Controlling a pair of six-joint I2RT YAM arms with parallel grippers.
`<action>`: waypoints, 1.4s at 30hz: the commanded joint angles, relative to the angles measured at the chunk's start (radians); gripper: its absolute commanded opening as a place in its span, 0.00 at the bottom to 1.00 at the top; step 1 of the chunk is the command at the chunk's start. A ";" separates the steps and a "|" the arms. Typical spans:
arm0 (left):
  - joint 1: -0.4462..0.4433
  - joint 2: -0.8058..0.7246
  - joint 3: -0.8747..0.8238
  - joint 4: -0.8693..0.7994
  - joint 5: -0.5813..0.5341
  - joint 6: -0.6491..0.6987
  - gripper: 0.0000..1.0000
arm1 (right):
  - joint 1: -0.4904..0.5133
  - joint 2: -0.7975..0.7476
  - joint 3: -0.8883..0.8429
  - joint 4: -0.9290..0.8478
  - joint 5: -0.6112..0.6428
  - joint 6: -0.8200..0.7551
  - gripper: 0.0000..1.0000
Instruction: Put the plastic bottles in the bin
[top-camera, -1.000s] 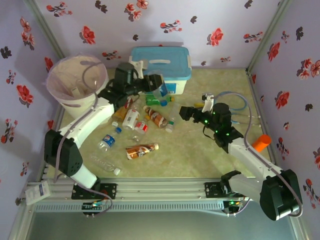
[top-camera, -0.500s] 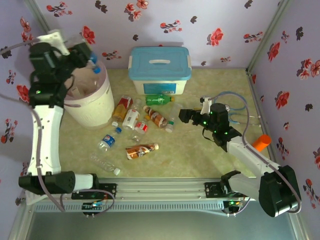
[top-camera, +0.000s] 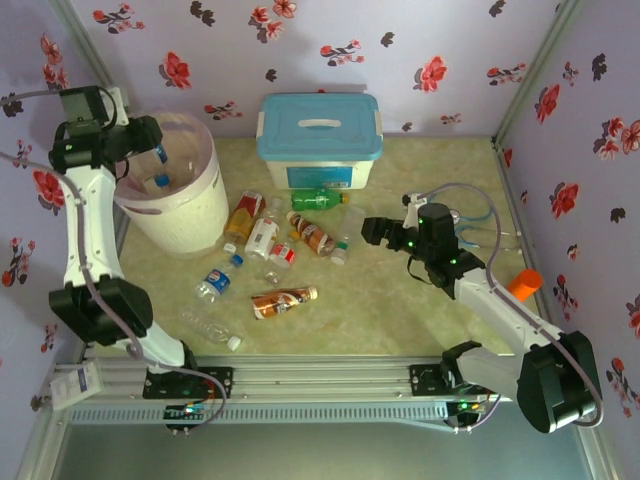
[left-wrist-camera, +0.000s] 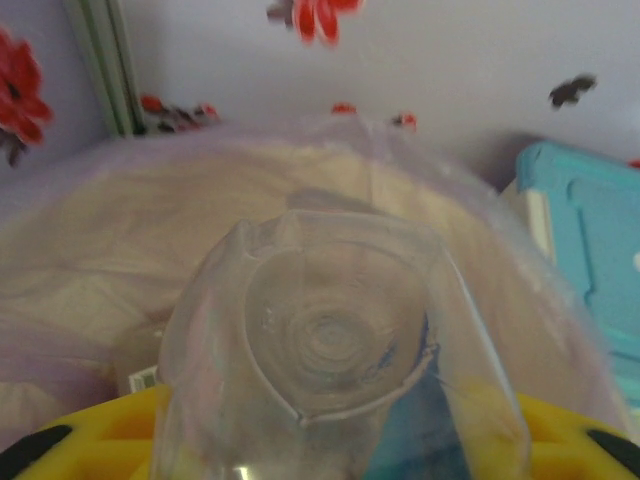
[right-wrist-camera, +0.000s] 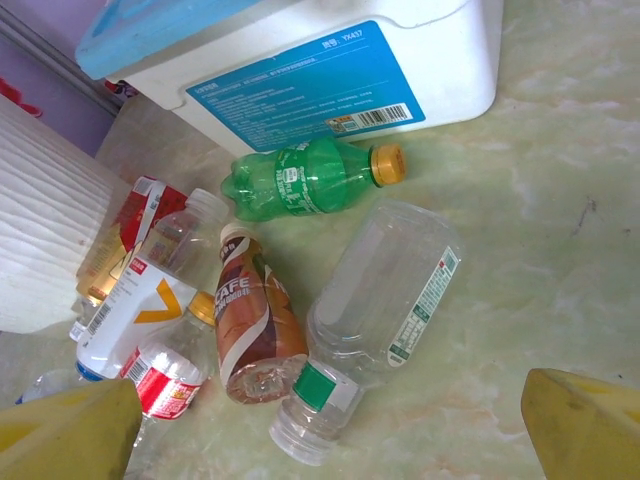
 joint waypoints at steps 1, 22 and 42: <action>-0.003 0.036 0.066 -0.087 0.079 0.045 0.00 | -0.007 0.006 0.011 -0.012 0.016 0.002 0.98; -0.082 0.176 -0.116 -0.038 0.065 0.052 0.00 | -0.010 0.103 0.007 0.073 -0.067 0.039 0.99; -0.079 0.057 -0.105 -0.019 -0.007 0.092 1.00 | -0.005 0.099 0.065 -0.164 0.017 0.114 0.77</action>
